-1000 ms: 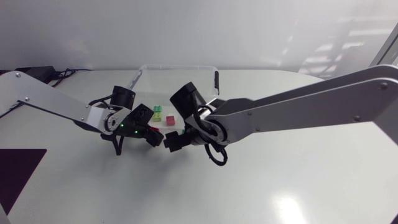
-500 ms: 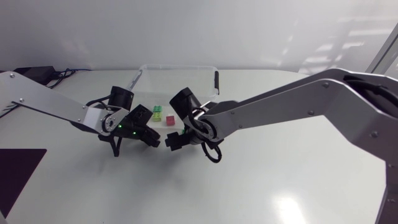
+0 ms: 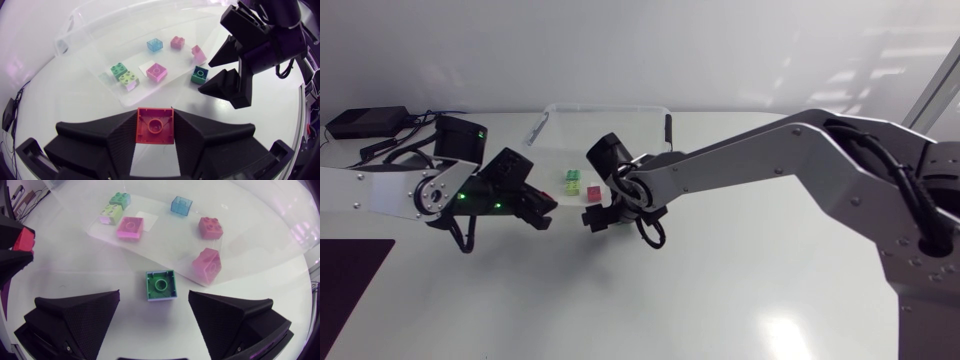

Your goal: Place the duplo bricks in the container

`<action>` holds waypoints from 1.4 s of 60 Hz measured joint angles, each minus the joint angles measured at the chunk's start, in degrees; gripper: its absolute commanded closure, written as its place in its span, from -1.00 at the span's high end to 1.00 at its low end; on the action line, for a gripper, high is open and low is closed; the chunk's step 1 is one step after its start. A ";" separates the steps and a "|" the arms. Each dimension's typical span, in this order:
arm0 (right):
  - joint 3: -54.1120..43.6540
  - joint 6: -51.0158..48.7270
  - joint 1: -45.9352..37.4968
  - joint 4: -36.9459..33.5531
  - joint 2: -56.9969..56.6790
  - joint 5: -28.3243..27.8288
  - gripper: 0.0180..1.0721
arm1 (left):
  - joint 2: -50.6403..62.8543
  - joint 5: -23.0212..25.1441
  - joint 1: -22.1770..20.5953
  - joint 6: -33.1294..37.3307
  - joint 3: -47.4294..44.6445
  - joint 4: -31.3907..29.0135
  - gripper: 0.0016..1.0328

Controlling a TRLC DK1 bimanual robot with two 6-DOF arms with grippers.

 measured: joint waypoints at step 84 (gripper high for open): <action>12.07 1.99 0.07 -15.08 5.70 2.73 0.04 | -12.59 4.07 3.43 1.07 -3.48 -5.90 -0.29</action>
